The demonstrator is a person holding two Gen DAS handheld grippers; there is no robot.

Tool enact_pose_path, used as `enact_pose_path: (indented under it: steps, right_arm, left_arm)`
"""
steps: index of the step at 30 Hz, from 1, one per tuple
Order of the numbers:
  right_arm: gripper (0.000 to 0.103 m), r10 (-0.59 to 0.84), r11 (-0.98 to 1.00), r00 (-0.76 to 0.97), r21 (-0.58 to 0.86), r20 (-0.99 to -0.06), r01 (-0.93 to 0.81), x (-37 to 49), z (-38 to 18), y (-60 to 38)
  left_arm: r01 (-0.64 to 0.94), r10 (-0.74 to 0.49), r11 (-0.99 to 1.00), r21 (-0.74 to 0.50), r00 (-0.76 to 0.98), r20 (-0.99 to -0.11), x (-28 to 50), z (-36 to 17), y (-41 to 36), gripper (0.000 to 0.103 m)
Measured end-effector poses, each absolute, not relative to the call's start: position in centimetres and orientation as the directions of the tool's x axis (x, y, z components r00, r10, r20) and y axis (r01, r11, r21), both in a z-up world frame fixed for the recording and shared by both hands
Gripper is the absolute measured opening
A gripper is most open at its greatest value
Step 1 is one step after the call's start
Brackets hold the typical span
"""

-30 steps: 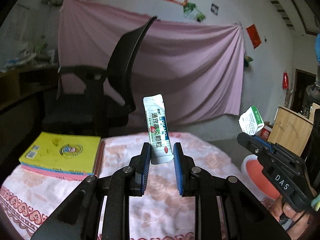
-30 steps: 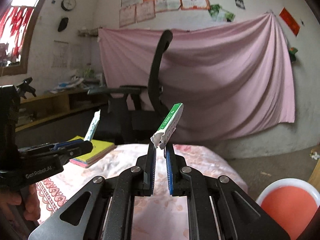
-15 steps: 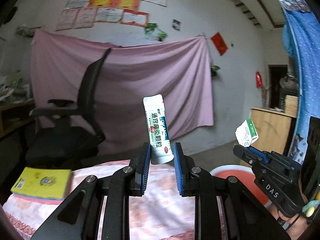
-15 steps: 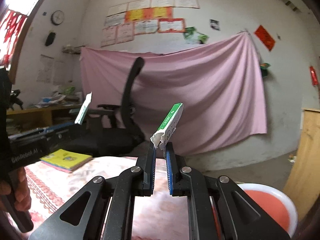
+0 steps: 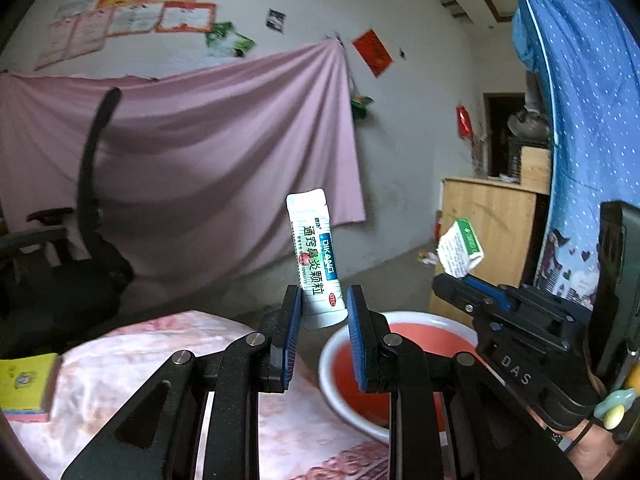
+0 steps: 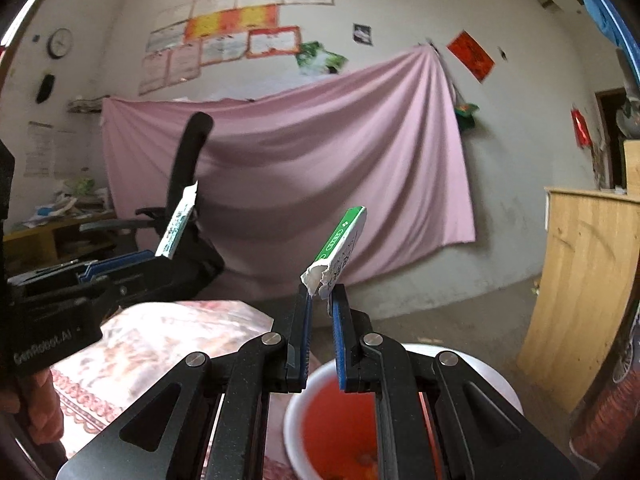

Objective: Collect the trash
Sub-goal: 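Carry both items over the red bin and open both tools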

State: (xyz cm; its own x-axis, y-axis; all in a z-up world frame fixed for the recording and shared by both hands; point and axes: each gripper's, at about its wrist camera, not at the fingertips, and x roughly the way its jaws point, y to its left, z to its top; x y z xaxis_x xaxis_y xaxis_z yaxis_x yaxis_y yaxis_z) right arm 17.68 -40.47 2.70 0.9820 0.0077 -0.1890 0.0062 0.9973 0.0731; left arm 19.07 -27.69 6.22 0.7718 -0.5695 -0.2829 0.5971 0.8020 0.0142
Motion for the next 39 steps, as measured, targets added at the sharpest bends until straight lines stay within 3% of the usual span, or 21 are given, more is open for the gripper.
enact_pose_path:
  steps: [9,16,20,26,28,29,39]
  right_arm:
    - [0.009,-0.016,0.983,0.953,0.169,-0.302,0.07,18.7,1.5,-44.5]
    - [0.01,-0.022,0.966,0.904,0.222,-0.427,0.129,20.0,0.0,-46.4]
    - [0.01,-0.028,0.959,0.879,0.235,-0.477,0.158,20.4,-0.8,-47.1]
    - [0.014,-0.03,0.951,0.868,0.253,-0.496,0.178,20.2,-1.1,-48.0]
    - [0.03,-0.03,0.951,0.869,0.254,-0.495,0.178,20.3,-1.0,-48.1]
    - [0.032,-0.028,0.95,0.871,0.257,-0.491,0.176,20.3,-1.0,-48.1]
    - [0.032,-0.026,0.951,0.874,0.258,-0.486,0.172,20.3,-1.0,-48.2]
  left_arm:
    - [0.645,-0.605,0.764,-0.035,0.695,-0.39,21.1,4.3,-31.5,0.019]
    - [0.679,-0.645,0.717,-0.159,0.56,-0.521,23.3,3.3,-33.5,0.02]
    - [0.675,-0.64,0.718,-0.17,0.544,-0.543,23.9,3.1,-34.2,0.02]
    - [0.662,-0.627,0.729,-0.177,0.54,-0.562,24.4,2.9,-34.0,0.02]
    - [0.657,-0.623,0.732,-0.182,0.537,-0.568,24.5,2.7,-33.8,0.02]
    - [0.655,-0.621,0.733,-0.183,0.536,-0.571,24.5,2.7,-33.7,0.02]
    - [0.617,-0.607,0.759,-0.207,0.556,-0.568,24.6,2.3,-32.5,0.028]
